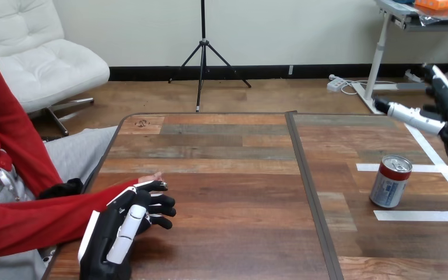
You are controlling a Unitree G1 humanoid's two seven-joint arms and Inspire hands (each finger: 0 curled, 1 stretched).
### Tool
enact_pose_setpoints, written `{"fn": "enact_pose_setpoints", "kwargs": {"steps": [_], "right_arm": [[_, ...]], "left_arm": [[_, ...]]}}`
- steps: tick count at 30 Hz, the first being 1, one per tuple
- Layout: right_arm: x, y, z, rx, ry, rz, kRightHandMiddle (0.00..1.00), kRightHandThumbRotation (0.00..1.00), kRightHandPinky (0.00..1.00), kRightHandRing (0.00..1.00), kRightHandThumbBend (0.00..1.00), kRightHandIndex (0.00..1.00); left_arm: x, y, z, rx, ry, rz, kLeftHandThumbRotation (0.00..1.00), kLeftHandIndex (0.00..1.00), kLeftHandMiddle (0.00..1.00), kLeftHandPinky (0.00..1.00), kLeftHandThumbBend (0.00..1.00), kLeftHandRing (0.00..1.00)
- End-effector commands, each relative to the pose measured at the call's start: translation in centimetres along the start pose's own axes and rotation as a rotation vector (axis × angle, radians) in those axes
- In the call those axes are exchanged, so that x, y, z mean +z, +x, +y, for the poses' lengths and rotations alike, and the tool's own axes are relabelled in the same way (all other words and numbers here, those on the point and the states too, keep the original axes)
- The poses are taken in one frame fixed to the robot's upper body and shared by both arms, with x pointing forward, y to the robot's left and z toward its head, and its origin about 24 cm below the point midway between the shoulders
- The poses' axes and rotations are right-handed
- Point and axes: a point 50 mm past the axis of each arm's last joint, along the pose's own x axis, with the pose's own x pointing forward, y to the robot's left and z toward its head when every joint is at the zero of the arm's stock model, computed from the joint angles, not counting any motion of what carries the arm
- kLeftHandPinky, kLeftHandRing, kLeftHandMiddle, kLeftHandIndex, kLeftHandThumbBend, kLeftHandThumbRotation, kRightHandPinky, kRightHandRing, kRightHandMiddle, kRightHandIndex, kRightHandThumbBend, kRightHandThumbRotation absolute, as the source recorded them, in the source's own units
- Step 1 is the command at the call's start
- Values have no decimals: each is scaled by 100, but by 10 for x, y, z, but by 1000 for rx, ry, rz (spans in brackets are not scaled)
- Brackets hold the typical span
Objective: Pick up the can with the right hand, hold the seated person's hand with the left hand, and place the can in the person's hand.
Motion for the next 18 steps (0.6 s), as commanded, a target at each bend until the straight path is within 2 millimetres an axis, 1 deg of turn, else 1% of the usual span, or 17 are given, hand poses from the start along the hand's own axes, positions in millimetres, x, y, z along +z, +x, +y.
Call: {"fn": "enact_pose_setpoints", "kwargs": {"steps": [1,10,18], "right_arm": [[7,4,-13,-25,-34,3,99,40,84,96,100,99],[-3,1,-7,7,-88,53,100,41,86,99,100,100],[-10,-2,-1,31,-132,83,100,43,87,98,100,100]], "left_arm": [[14,21,-2,-36,24,-65,76,63,56,47,70,55],[14,21,-2,-33,29,-60,76,63,56,47,69,55],[14,22,-2,-29,37,-62,76,63,55,47,70,54]]}}
